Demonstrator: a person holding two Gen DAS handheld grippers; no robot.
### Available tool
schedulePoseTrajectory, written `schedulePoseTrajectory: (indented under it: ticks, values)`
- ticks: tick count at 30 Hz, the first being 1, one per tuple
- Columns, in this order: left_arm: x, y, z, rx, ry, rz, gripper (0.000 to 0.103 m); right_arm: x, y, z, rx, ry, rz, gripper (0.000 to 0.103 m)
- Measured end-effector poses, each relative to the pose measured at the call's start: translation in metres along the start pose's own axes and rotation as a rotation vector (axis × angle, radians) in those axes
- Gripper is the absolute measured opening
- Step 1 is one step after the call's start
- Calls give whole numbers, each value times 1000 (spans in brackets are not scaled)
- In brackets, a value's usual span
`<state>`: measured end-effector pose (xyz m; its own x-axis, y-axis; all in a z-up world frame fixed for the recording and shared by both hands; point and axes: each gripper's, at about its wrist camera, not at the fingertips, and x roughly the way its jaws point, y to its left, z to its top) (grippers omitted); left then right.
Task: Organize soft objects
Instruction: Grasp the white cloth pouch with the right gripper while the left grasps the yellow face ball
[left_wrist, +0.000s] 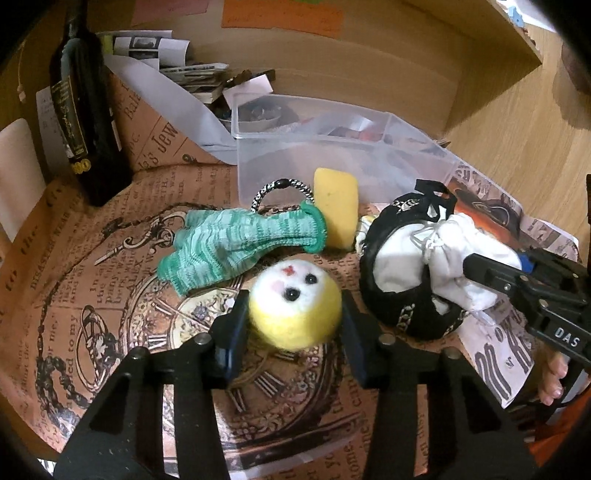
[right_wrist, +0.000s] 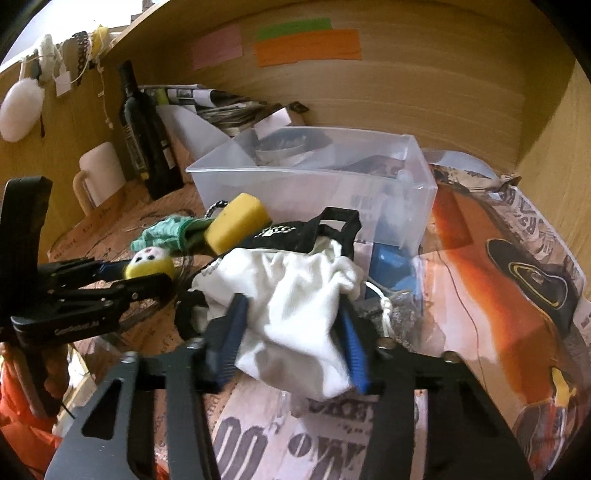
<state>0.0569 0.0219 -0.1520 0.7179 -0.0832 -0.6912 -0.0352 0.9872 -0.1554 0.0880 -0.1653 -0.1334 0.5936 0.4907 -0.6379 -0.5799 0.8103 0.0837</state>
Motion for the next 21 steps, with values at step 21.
schedulePoseTrajectory:
  ticks: [21]
  values:
    - [-56, -4, 75, 47, -283, -9, 46, -57, -19, 56, 26, -296, -50, 13]
